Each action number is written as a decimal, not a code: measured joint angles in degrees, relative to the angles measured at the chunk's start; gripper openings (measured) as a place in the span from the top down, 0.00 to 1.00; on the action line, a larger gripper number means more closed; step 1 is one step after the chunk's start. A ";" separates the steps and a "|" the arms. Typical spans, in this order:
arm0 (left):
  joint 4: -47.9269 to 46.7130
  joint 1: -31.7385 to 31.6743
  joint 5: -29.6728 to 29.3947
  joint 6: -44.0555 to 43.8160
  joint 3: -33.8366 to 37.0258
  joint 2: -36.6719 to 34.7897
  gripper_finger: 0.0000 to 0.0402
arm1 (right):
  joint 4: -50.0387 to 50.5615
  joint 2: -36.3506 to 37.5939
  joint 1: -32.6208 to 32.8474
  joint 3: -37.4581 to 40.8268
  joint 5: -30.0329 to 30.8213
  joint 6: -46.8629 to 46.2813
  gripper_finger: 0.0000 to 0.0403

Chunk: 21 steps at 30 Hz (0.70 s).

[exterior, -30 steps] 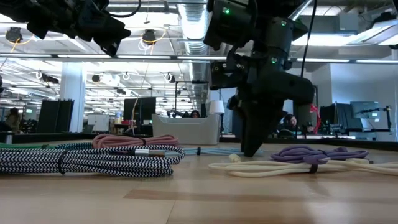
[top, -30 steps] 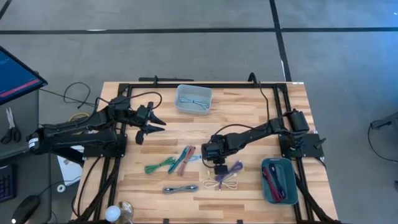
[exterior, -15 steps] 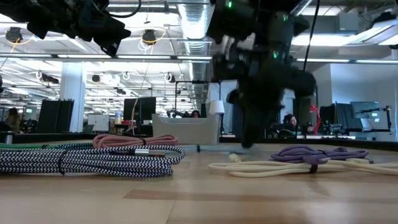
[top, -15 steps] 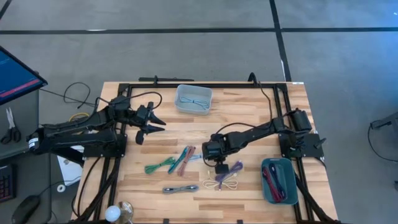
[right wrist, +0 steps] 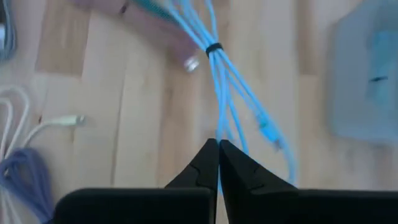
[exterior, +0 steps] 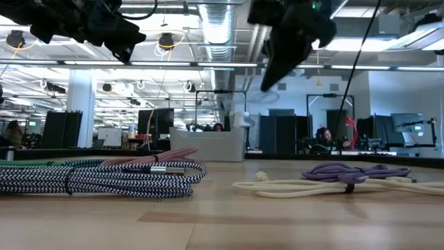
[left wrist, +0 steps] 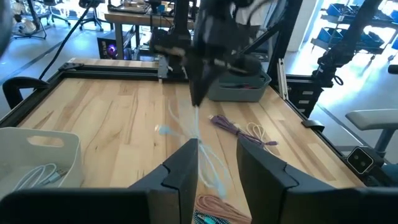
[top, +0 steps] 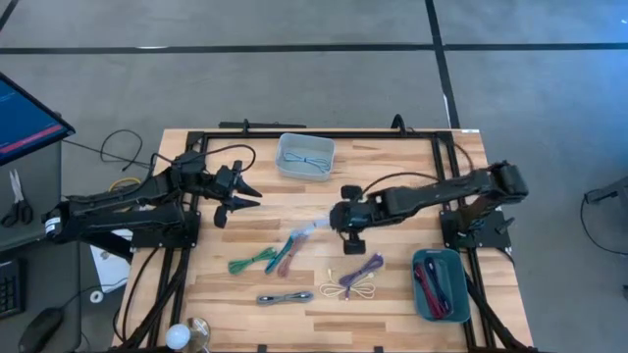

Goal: Pick & Place USB Port
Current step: Put the light blue charger cable into the gray bin

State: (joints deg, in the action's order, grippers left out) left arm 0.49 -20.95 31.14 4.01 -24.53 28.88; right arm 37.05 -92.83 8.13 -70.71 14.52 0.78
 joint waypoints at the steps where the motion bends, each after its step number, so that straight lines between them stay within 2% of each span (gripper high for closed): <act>1: 0.00 0.00 0.00 0.00 0.00 0.00 0.73 | 0.02 0.97 -0.14 -0.03 1.08 0.36 1.00; 6: 0.00 0.00 0.00 0.00 0.00 0.00 0.73 | -2.58 4.11 -1.55 -0.03 5.99 3.25 1.00; 11: 0.02 -0.02 0.00 0.00 0.00 0.00 0.73 | -9.60 4.55 -4.51 -0.05 8.05 7.65 1.00; 21: 0.02 -0.02 0.00 0.00 0.00 0.00 0.73 | -19.53 2.46 -13.98 -0.08 8.41 11.24 1.00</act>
State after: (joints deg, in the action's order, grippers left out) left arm 0.51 -20.97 31.13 4.01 -24.53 28.88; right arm 17.51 -90.37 -5.85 -70.79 22.93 12.02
